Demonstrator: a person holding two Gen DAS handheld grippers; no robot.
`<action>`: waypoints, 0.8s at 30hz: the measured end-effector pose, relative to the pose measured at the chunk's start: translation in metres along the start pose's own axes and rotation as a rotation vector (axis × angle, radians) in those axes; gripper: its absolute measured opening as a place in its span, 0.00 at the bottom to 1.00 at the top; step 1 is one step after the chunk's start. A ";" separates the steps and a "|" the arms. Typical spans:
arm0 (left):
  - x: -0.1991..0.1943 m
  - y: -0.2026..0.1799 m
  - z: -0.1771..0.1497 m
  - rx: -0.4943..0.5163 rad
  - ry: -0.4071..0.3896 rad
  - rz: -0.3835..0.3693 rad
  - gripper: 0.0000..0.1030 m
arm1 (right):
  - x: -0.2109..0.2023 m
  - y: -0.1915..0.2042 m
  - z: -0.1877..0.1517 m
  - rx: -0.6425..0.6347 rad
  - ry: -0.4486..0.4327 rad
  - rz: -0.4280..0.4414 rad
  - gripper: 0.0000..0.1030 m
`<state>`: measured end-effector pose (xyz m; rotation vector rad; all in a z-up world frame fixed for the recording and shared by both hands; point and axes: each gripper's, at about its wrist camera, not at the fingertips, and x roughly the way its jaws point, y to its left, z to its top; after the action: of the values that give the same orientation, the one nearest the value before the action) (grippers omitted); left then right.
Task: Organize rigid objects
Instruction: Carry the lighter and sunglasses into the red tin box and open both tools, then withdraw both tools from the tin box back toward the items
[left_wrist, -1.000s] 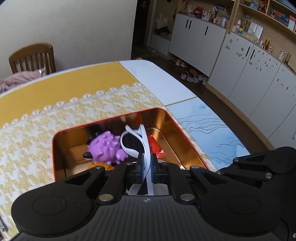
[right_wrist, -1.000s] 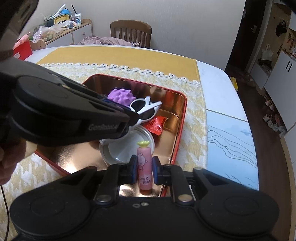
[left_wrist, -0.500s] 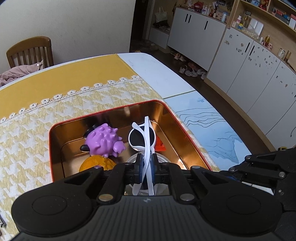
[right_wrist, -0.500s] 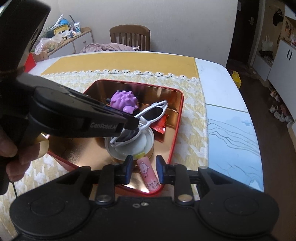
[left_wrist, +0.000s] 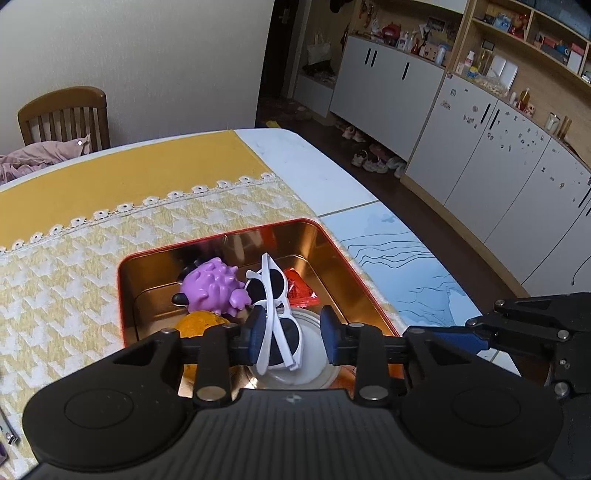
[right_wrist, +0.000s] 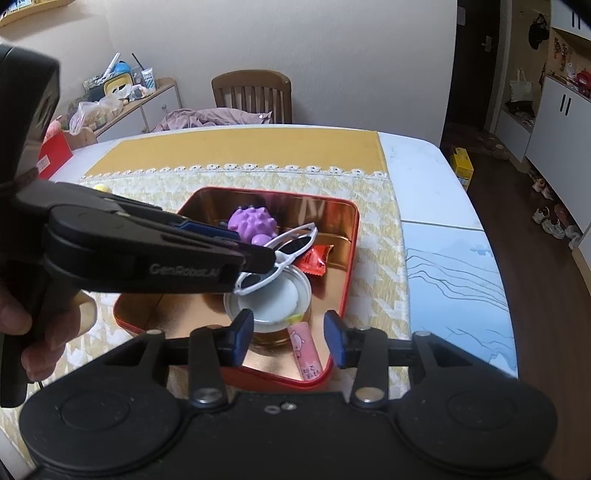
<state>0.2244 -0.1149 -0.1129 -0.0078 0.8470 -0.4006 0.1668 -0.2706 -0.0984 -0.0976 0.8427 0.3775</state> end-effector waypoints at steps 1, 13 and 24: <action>-0.003 0.001 -0.001 -0.003 -0.004 -0.001 0.31 | -0.002 0.001 0.000 0.003 -0.004 -0.002 0.44; -0.053 0.022 -0.013 -0.011 -0.078 -0.009 0.54 | -0.018 0.018 0.003 0.038 -0.041 -0.015 0.62; -0.102 0.058 -0.032 -0.011 -0.111 0.050 0.68 | -0.027 0.059 0.008 0.054 -0.097 0.010 0.90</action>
<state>0.1606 -0.0209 -0.0699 -0.0182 0.7388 -0.3452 0.1352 -0.2216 -0.0694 -0.0252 0.7574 0.3657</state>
